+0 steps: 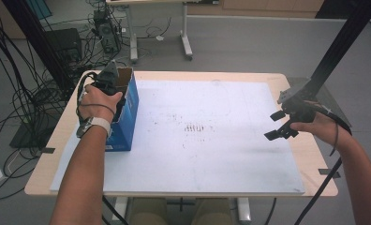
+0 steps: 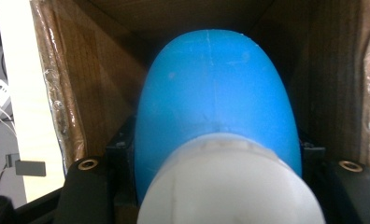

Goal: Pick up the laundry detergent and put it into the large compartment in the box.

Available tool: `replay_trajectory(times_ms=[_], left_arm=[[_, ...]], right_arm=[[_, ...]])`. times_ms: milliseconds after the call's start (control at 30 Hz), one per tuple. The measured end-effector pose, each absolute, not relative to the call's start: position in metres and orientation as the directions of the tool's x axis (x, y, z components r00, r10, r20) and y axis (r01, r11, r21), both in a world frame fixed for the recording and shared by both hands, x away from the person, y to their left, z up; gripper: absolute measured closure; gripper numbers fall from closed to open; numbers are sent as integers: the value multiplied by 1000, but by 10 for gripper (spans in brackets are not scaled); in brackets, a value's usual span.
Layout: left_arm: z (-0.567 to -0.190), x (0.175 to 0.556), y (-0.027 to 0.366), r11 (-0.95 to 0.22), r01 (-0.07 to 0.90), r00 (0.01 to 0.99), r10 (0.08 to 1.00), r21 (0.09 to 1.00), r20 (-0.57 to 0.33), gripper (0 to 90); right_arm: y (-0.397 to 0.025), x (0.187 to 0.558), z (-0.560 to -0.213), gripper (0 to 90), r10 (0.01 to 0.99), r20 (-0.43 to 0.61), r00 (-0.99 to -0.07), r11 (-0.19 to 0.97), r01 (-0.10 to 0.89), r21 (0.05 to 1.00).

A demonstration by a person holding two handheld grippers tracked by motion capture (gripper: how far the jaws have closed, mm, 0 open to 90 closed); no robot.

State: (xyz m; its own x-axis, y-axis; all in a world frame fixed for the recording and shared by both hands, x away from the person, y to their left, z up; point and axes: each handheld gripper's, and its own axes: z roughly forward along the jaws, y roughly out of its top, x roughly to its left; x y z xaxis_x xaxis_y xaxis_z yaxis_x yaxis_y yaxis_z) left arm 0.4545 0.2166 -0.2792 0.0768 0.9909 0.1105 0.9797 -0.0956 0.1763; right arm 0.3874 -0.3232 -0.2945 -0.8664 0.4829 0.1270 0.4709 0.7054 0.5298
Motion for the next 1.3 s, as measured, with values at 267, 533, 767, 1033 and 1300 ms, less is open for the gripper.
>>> replay_trajectory(times_ms=[267, 533, 767, 1033, 1300], left_arm=[[-279, 455, 217, -95, 980, 76, 991, 176, 110, 375], [-279, 455, 217, -94, 979, 75, 991, 178, 109, 376], [-280, 454, 218, -94, 979, 74, 991, 181, 109, 375], [-280, 453, 218, -92, 978, 73, 992, 185, 106, 375], [-280, 453, 219, -92, 979, 73, 992, 185, 103, 375]], right_arm=[[-323, 388, -294, 73, 482, 125, -867, 708, 470, 527], [-323, 388, -295, 73, 481, 127, -868, 708, 470, 527], [-322, 389, -295, 73, 480, 128, -868, 709, 470, 526], [-322, 389, -295, 73, 481, 130, -867, 709, 472, 524], [-321, 389, -295, 73, 478, 129, -869, 711, 469, 523]])
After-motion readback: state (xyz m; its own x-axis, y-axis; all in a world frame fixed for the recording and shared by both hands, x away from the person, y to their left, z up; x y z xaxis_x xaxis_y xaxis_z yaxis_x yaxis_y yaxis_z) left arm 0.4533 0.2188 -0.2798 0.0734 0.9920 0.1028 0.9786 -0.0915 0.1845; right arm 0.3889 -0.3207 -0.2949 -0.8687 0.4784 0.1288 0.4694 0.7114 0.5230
